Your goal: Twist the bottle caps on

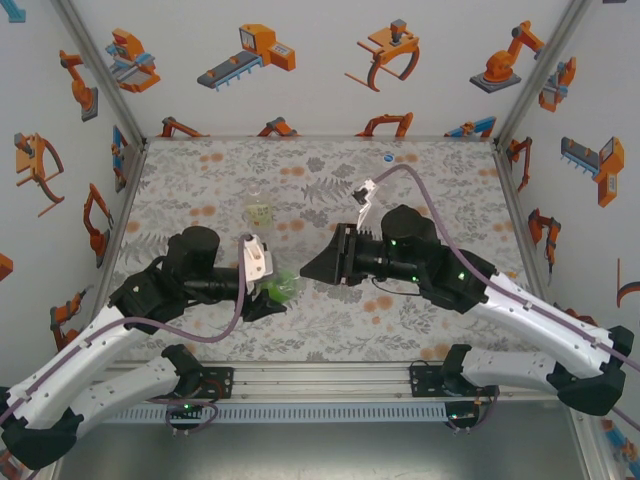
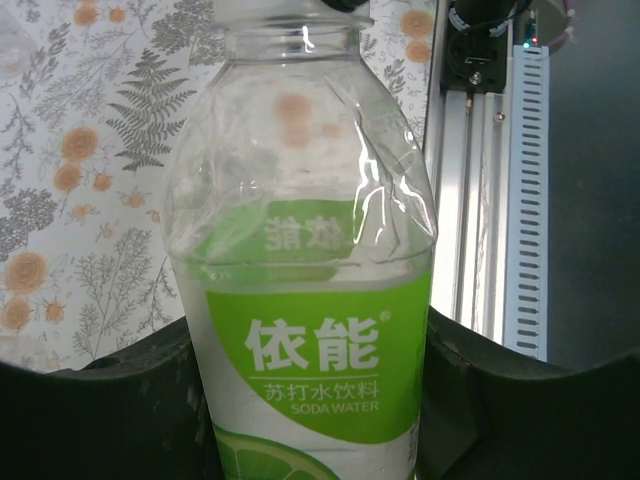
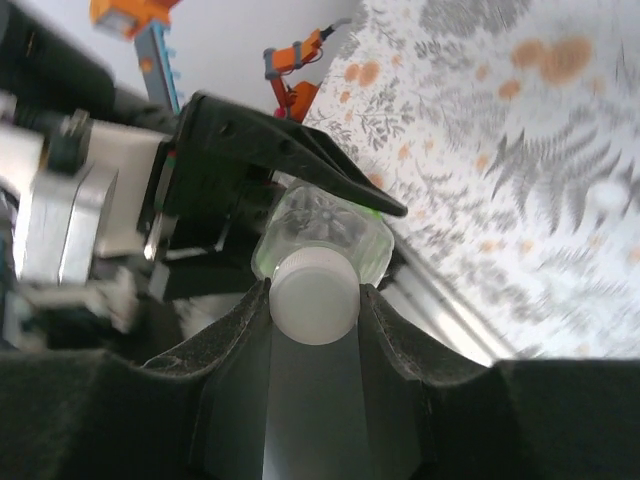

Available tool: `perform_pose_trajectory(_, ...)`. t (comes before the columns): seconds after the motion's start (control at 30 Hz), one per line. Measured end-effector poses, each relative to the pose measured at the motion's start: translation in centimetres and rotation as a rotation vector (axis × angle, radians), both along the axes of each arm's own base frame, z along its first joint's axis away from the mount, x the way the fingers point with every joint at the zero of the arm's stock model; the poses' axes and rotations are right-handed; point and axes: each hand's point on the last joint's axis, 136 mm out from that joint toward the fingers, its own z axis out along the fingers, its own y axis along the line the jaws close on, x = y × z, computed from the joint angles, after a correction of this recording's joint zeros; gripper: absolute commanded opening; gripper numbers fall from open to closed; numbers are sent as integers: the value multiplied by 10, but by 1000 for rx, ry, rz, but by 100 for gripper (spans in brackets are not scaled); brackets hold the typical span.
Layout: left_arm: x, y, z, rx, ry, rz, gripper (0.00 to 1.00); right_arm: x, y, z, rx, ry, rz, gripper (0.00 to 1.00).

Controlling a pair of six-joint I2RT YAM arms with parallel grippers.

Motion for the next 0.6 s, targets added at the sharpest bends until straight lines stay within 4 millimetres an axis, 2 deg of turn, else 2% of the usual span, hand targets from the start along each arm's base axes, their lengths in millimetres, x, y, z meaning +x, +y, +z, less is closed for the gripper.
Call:
perform_pose_trajectory(0.13, 2, -1, 2, -8, -10, 6, 0, 5, -7, -5, 22, 215, -133, 8)
perform_pose_trajectory(0.23, 3, -1, 3, -9, -16, 12, 0, 7, -9, -6, 41, 279, -173, 27)
perform_pose_trajectory(0.3, 4, 0, 3, -8, -21, 20, 0, 7, -7, -6, 41, 279, -175, 44)
perform_pose_trajectory(0.33, 5, 0, 3, -7, -22, 21, 0, 8, -7, -5, 41, 275, -173, 48)
perform_pose_trajectory(0.47, -2, 0, 3, -10, -19, -7, 0, 19, -10, 13, 33, 131, -170, 62)
perform_pose_trajectory(0.6, -6, -1, 5, -20, -10, -32, 0, 16, -13, 41, 39, -102, -87, 70)
